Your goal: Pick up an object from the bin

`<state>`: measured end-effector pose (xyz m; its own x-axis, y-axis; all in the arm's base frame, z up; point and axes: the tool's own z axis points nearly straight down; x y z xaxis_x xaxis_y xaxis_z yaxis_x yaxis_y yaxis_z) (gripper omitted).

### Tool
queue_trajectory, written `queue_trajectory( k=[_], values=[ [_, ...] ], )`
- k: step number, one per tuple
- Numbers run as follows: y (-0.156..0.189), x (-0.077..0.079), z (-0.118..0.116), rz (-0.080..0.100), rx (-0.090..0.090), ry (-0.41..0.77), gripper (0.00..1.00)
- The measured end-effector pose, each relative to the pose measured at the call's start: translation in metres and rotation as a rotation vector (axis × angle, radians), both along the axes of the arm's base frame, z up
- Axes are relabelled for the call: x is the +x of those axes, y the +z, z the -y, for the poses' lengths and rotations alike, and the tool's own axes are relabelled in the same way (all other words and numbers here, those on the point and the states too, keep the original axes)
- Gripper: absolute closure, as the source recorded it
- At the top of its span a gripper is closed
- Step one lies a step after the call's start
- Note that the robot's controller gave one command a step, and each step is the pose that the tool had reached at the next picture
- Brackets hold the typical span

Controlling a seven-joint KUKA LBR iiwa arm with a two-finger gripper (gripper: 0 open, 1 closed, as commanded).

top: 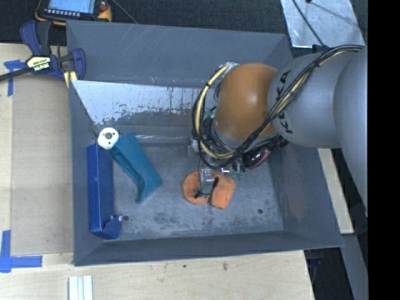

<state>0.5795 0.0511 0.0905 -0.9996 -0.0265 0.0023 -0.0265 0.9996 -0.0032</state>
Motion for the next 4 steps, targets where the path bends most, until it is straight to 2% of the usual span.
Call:
queue_trajectory(
  k=[1, 2, 3, 4],
  values=[
    [-0.01, 0.004, 0.017, 0.008, 0.005, 0.015, 0.0],
    [-0.018, -0.031, 0.071, 0.005, 0.004, 0.032, 0.0],
    [-0.018, 0.016, 0.079, 0.01, 0.004, -0.103, 1.0],
    [-0.018, 0.016, 0.079, 0.01, 0.004, -0.104, 1.0]
  ],
)
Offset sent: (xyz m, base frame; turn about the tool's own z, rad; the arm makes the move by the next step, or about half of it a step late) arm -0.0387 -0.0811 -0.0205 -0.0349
